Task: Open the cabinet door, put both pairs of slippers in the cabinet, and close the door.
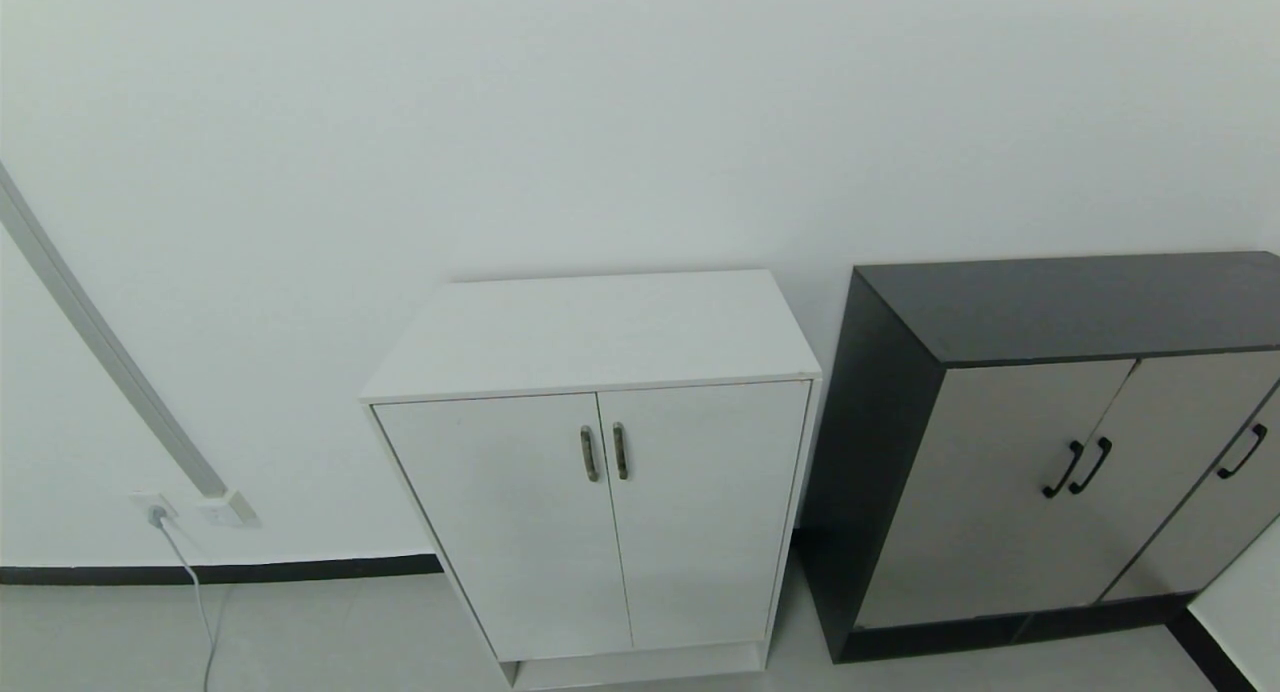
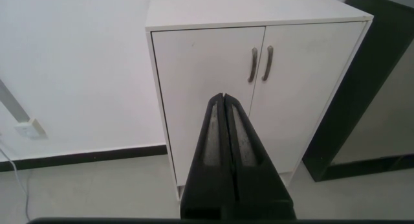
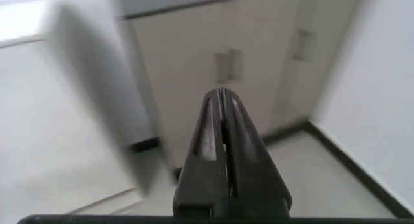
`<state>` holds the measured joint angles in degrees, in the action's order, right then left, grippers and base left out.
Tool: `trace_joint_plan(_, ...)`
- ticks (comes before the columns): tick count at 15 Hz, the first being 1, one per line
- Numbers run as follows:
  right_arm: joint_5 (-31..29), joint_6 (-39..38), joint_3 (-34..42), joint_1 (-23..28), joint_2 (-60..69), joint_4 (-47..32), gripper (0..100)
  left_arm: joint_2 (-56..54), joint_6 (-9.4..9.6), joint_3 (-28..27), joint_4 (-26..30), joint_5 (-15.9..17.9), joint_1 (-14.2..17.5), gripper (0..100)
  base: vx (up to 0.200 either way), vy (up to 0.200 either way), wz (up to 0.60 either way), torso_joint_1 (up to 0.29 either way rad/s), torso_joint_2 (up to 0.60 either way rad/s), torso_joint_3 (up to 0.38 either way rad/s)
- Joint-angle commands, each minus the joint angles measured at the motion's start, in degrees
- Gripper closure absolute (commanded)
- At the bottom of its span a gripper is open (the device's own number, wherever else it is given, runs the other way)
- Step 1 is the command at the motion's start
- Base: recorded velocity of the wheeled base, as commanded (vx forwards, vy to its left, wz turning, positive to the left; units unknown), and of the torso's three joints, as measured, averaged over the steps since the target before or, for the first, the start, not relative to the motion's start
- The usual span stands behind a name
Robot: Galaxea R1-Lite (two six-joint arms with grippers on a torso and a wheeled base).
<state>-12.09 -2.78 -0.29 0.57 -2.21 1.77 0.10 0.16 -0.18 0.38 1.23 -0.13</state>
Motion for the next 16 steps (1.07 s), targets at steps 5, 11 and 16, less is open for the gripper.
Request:
trace_joint_plan(5,15.6,2.9,0.2,-0.7,2.1,-2.1,100,0.0,-0.07,0.0,0.0,0.0,0.0,100,0.0,0.0,0.0,0.0,0.0,0.0)
trace_joint_plan(11,9.2,-0.6,0.3,-0.7,2.1,-1.6,100,0.0,0.02,0.0,0.0,0.0,0.0,100,0.0,0.0,0.0,0.0,0.0,0.0)
trace_joint_plan(16,12.5,-0.2,0.2,-0.7,2.1,-1.6,100,0.0,0.02,0.0,0.0,0.0,0.0,100,0.0,0.0,0.0,0.0,0.0,0.0)
